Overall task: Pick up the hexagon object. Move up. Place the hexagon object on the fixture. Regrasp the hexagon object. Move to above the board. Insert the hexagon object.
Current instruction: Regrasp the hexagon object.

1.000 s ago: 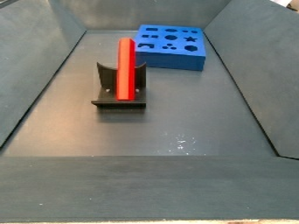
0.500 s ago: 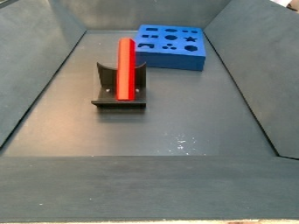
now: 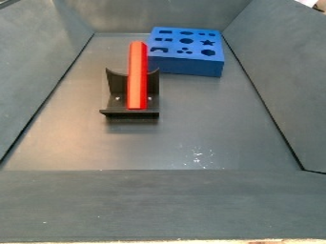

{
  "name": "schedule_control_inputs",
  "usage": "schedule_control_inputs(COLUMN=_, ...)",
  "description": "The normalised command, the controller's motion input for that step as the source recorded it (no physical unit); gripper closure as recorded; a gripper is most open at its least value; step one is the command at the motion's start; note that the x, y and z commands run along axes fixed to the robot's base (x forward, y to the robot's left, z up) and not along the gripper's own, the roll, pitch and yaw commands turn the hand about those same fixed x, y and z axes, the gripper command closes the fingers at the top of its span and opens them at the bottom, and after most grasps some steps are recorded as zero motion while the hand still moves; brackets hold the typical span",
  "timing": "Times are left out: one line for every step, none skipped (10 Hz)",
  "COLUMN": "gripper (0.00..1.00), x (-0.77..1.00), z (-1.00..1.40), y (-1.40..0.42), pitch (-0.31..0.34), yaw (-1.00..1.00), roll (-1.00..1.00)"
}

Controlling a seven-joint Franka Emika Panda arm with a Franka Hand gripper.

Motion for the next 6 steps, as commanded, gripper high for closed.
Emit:
schedule_control_inputs(gripper=0.0, x=0.08, z=-0.01, y=-0.04, pitch=0.086, yaw=0.03, roll=1.0)
schedule_control_inputs(gripper=0.0, x=0.1, z=-0.01, y=-0.04, pitch=0.121, yaw=0.04, roll=1.0)
schedule_control_inputs(gripper=0.0, x=0.11, z=-0.01, y=-0.05, pitch=0.15, yaw=0.06, roll=1.0)
schedule_control_inputs(gripper=0.0, x=0.12, z=-0.01, y=-0.05, pitch=0.173, yaw=0.08, roll=1.0)
schedule_control_inputs(gripper=0.0, x=0.12, z=-0.02, y=-0.05, pitch=0.22, yaw=0.12, roll=1.0)
schedule_control_inputs(gripper=0.0, x=0.13, z=-0.01, y=-0.06, pitch=0.231, yaw=0.16, roll=0.85)
